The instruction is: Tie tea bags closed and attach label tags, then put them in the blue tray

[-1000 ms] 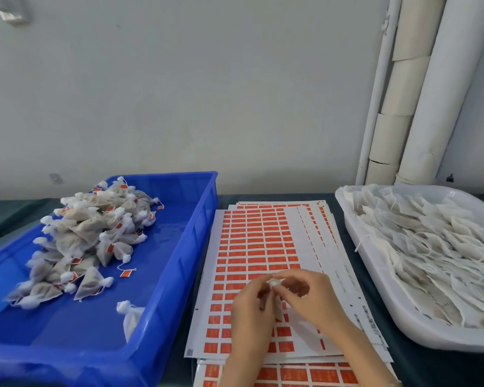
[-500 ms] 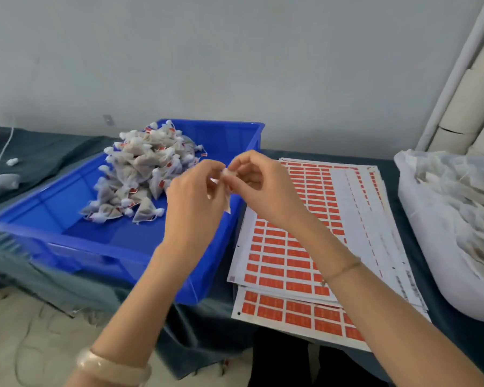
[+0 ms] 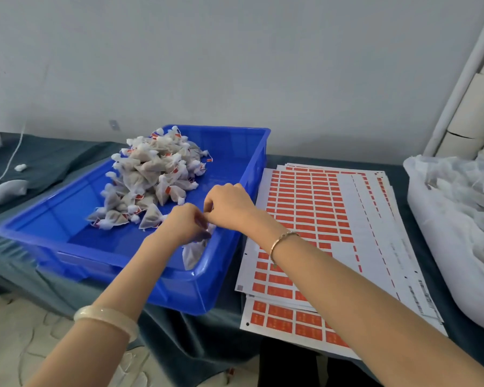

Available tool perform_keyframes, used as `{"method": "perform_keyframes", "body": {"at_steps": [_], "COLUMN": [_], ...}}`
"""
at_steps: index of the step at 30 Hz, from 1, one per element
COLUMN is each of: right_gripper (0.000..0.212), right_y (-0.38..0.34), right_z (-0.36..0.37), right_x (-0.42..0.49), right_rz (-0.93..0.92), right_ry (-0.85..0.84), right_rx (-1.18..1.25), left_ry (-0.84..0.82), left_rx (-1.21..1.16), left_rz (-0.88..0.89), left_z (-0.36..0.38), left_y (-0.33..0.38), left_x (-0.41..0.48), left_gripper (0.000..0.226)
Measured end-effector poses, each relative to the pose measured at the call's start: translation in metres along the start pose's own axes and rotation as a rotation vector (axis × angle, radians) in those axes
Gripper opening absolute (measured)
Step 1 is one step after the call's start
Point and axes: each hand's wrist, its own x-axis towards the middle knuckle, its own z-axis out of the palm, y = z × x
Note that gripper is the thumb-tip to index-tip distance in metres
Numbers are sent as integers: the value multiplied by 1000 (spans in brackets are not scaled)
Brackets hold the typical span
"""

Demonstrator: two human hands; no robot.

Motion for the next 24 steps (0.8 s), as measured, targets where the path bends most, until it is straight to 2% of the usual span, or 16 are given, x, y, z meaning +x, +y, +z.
{"method": "perform_keyframes", "body": {"at_steps": [3,5,6,10,13,15,19,22,24], "right_gripper": [20,22,21,13,12,14,15,16,25], "right_y": [1,3,5,17,35,53,98,136,164], "right_z": [1,0,0,-6,-23,-40,-81,-104,-113], "right_x": [1,-3,-8,-45,-85,-116,-191,-247,-279], "right_rz": [1,-20,-32,-64,4,120,305,485,652], "right_ry": [-21,12,52,326,547,575,518,576,604], "right_rx": [23,98,172,476,528,511,424,249,104], "left_ry": [-91,-39,2,320,558,606,436,258,172], "left_rx": [62,57,65,-27,-219,-316,-449,-456,-461], "left_rz": [-18,-25,-19,73,231,368,557,674,779], "left_z": [2,1,0,0,1,5,27,56,79], "left_y": [2,4,4,14,46,75,140,193,228], "left_x": [0,-1,-1,-9,-32,-49,-69,-73,-75], "left_gripper": [24,13,3,21,26,23,19,17,20]}}
